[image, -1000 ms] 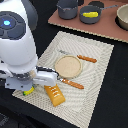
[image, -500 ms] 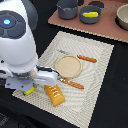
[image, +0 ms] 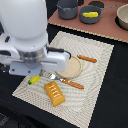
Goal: Interact with the objects in diverse but meaningful ways.
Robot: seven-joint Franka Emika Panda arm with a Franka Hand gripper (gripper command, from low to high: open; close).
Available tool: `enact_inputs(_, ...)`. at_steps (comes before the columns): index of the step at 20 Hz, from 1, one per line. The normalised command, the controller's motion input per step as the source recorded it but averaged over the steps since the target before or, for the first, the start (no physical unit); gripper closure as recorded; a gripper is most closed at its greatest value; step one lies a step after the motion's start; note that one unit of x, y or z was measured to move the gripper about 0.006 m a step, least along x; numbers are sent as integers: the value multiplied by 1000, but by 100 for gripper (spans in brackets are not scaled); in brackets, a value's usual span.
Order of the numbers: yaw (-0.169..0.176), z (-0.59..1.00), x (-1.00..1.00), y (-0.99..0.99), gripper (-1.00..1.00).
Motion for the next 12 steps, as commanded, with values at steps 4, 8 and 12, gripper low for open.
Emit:
enact_inputs(4, 0, -76, -459, 888, 100)
enact_inputs(8, 0, -151, -349, 903, 100)
enact_inputs(12, 0, -152, -222, 885, 100)
